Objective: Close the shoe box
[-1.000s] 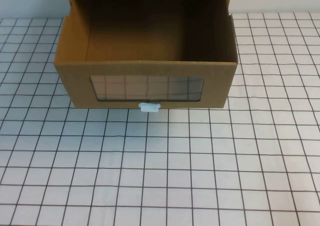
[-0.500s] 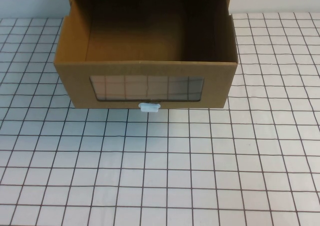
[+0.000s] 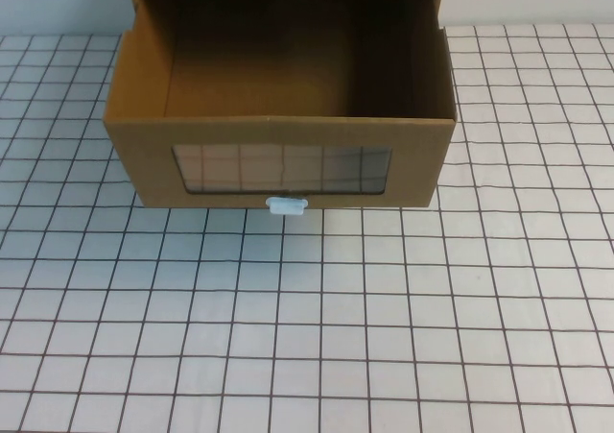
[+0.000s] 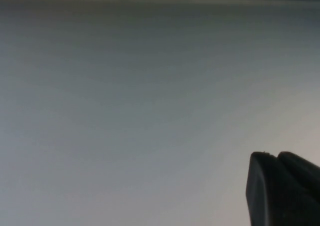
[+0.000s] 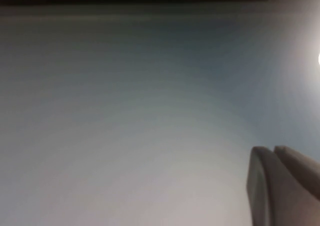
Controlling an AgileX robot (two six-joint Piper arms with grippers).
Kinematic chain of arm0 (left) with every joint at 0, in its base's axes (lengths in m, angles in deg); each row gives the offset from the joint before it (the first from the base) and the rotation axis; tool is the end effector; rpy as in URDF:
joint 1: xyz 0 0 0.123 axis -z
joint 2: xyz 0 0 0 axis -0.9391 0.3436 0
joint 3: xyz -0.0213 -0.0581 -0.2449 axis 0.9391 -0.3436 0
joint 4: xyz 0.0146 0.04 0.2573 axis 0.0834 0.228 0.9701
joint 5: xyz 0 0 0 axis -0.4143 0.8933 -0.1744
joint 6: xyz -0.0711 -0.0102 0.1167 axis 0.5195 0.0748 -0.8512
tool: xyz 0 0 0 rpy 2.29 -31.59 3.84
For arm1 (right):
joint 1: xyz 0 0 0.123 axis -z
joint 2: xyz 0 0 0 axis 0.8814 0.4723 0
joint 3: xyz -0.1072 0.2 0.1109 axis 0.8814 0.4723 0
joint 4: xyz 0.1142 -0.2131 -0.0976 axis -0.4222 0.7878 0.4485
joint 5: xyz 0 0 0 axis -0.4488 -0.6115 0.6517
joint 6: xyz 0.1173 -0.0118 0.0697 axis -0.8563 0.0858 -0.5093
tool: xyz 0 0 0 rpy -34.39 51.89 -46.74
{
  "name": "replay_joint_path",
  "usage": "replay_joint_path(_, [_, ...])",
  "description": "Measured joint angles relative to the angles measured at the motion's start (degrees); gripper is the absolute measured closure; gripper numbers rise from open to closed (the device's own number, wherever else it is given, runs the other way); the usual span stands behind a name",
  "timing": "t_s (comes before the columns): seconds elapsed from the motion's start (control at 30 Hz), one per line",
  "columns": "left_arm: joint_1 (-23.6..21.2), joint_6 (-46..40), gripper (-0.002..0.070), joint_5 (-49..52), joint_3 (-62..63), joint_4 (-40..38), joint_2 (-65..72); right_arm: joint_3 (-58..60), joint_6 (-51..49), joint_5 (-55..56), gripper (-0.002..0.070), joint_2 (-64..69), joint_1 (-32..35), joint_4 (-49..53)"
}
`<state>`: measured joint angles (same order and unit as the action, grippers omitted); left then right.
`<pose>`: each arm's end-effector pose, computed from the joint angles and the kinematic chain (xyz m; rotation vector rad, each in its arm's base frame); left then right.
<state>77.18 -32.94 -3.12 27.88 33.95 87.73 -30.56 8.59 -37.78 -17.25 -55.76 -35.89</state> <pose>0.0693 0.0108 0.3833 -0.0984 0.5547 -0.0667 0.0519 0.0115 0.3944 -0.0572 0.5118 0.0711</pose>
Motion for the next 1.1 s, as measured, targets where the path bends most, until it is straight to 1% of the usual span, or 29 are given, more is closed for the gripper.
replay_joint_path(0.13, [0.0, -0.97, 0.068, -1.8, 7.78, -1.09, 7.89, -9.33, -0.29, -0.37, 0.069, 5.58, 0.0, -1.08])
replay_joint_path(0.2, [0.0, -0.98, 0.068, -1.68, 12.67, -1.39, 12.44, -13.96, -2.48, -0.37, 0.069, 9.35, 0.0, -1.21])
replay_joint_path(0.27, [0.0, -1.06, 0.068, 0.62, 17.61, -2.42, 16.43, -18.27, -4.57, -2.09, 0.0689, 12.51, 0.0, -1.21])
replay_joint_path(0.33, [0.0, -1.23, 0.068, 5.22, 23.57, -3.54, 20.65, -22.83, -5.39, -6.56, 0.069, 15.86, 0.0, -1.21])
replay_joint_path(0.43, [0.0, -1.84, 0.068, 16.32, 32.74, -5.15, 26.82, -30.76, -5.76, -19.94, 0.0689, 20.95, 0.0, -1.21])
replay_joint_path(0.5, [0.0, -2.58, 0.068, 26.0, 39.51, -5.4, 31.73, -35.51, -5.86, -29.8, 0.069, 24.9, 0.0, -1.21])
replay_joint_path(0.6, [0.0, -4.01, 0.068, 40.3, 48.4, -5.4, 39.16, -40.32, -5.95, -40.94, 0.069, 30.3, 0.0, -1.95])
replay_joint_path(0.7, [0.0, -4.28, 0.068, 51.84, 56.58, -5.4, 46.91, -42.35, -5.95, -48.52, 0.069, 35.18, 0.0, -4.59])
replay_joint_path(0.8, [0.0, -3.52, 0.068, 60.42, 62.36, -5.4, 54.61, -42.49, -5.95, -52.26, 0.0689, 38.66, 0.0, -6.65])
replay_joint_path(0.9, [0.0, -1.74, 0.068, 62.45, 64.58, -5.47, 60.02, -42.49, -5.95, -53.13, 0.069, 40.9, 0.0, -7.09])
replay_joint_path(1.0, [0.0, 0.24, 0.068, 60.77, 65.0, -9.56, 63.6, -42.49, -5.95, -53.67, 0.0689, 42.18, -0.14, -10.39])
replay_joint_path(1.1, [0.0, 0.63, 0.068, 60.65, 65.77, -12.84, 66.79, -42.6, -5.72, -55.7, 0.069, 43.24, -1.89, -14.92])
